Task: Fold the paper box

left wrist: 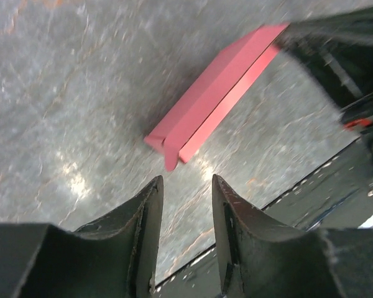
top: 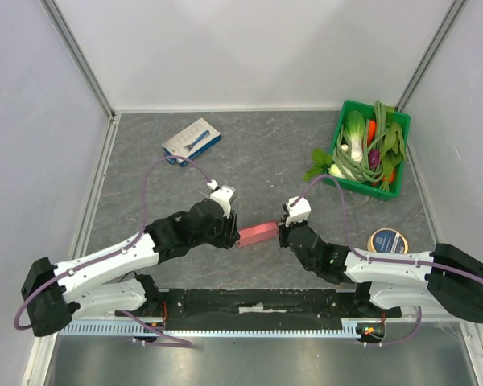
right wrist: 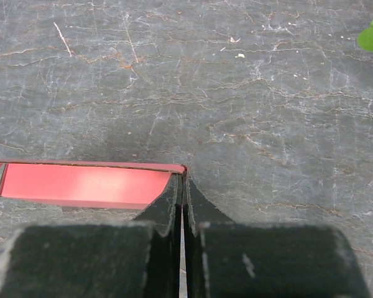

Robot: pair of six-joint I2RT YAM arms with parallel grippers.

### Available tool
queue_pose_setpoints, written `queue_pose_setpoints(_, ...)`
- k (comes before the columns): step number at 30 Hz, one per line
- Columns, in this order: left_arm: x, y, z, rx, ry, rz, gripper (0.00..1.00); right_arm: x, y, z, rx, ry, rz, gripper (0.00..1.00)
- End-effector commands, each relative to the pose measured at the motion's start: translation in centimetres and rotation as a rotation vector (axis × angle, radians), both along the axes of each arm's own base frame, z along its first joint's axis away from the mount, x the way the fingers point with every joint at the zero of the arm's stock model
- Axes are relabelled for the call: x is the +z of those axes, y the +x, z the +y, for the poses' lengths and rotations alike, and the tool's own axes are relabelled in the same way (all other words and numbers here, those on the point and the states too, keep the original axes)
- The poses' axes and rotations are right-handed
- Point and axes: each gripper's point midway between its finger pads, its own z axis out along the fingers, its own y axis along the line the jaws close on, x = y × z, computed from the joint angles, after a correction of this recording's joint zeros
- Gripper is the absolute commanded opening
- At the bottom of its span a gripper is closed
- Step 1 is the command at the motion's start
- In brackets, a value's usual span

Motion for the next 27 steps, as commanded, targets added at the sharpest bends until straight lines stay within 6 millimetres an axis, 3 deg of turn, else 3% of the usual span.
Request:
queue_pose_setpoints(1, -0.8, -0.7, 0.8, -0.043, 0.112, 0.057, 0.46, -1.2, -0.4, -0.7, -0.016, -0.052, 0.037, 0.0)
queue_pose_setpoints(13, -0.7, 1.6, -0.2, -0.029, 0.174, 0.005, 0.39, -1.3, -0.5, -0.4, -0.005, -0.053, 0.038, 0.0)
queue_pose_setpoints(21, -1.6, 1.7, -0.7, -0.053, 0.213, 0.024, 0.36, -1.3, -0.6, 0.0, 0.007, -0.051, 0.04, 0.0)
queue_pose_setpoints(27, -2.2, 1.8, -0.9, -0.069, 0.253, 0.046, 0.17, -1.3, -0.6, 0.2, 0.011, -0.053, 0.038, 0.0)
